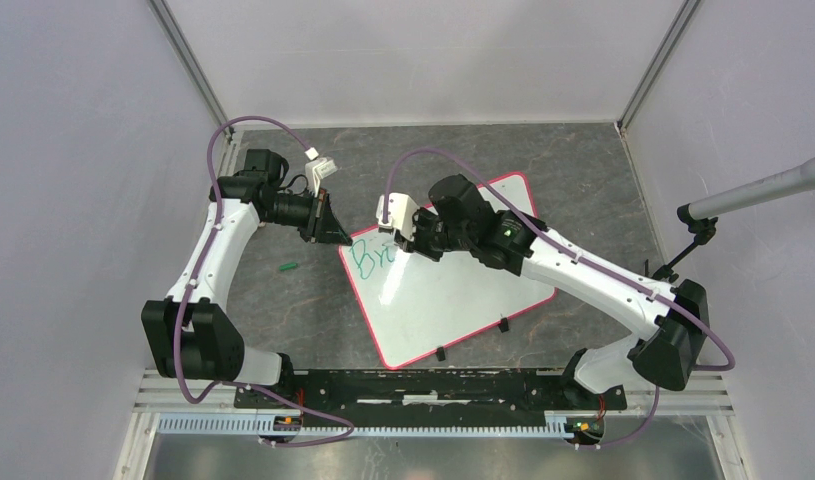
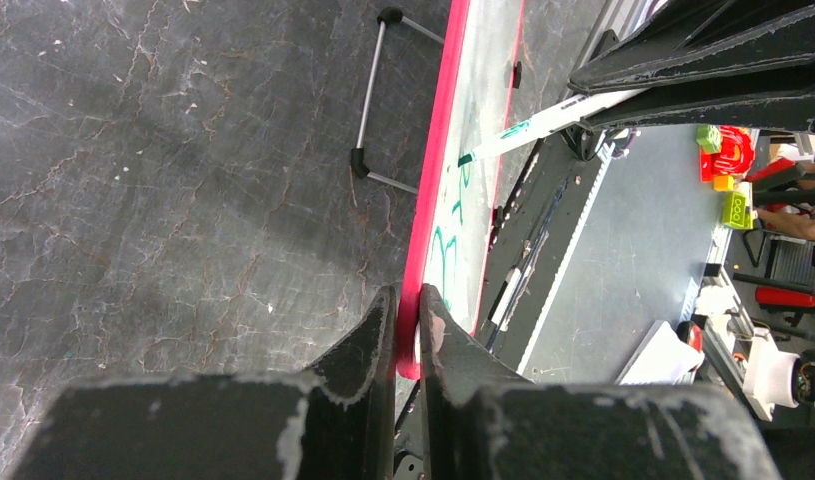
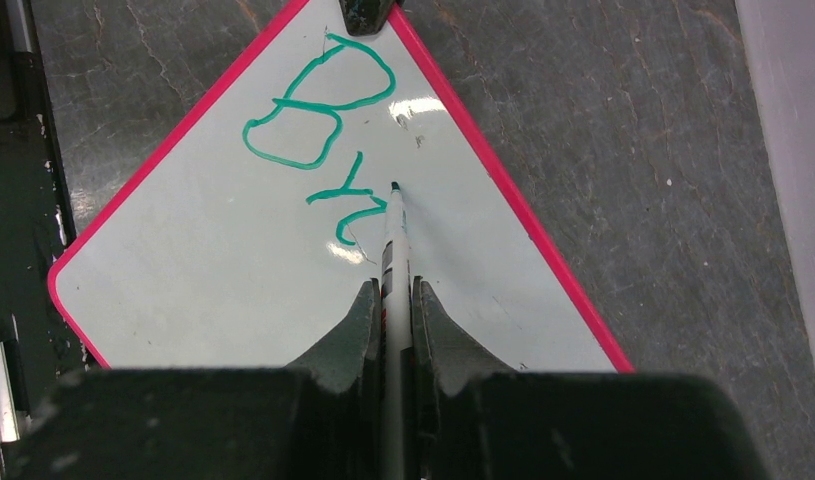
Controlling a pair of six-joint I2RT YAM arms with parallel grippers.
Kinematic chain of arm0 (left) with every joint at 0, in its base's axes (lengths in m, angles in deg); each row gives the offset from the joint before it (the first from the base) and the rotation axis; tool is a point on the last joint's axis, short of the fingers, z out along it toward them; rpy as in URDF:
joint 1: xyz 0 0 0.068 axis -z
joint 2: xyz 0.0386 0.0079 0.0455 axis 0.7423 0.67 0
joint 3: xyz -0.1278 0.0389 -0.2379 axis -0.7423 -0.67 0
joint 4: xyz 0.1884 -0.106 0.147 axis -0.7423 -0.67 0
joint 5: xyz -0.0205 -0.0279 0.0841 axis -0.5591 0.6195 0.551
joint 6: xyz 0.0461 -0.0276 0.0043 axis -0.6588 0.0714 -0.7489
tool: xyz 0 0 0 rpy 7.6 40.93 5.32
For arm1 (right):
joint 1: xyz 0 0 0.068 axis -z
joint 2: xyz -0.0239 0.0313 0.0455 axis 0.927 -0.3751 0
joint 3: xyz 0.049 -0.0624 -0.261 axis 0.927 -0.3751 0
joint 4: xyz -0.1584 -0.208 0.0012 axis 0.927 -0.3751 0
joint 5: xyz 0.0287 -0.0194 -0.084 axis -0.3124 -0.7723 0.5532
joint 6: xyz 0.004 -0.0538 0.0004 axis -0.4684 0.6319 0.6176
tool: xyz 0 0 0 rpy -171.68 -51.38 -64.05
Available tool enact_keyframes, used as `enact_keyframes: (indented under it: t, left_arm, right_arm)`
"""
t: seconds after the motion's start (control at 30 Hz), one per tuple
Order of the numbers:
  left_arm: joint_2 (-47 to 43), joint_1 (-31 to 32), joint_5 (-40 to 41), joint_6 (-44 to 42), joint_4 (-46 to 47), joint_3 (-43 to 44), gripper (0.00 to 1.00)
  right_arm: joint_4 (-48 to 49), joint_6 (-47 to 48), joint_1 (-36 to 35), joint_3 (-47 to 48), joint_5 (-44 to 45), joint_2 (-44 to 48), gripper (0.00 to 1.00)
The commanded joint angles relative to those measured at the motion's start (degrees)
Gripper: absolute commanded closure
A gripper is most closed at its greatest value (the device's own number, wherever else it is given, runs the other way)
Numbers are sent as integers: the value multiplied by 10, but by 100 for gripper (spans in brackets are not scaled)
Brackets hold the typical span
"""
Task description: Write a sentence on the whiteboard
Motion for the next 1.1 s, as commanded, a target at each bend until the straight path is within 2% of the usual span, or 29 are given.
enact_keyframes:
  t: [0.0,0.27,0.53,0.7,1.07]
  left_arm:
    - [-3,15,-9,-26,-9,6,98]
    - [-2,15,-6,-30,-8,4,98]
    - [1,15,-2,-36,-8,4,98]
    - [2,15,4,-34,-8,6,98]
    - [3,17,12,-30,-9,8,98]
  right_arm:
    - [14,-6,-1,17,18,-3,100]
    - [-7,-11,0,29,-19,19,100]
    - [-8,-14,5,-3,-59,63,100]
    - [-1,-22,32,-25,-99,78,100]
    - [20,-33,49,-65,-109,93,100]
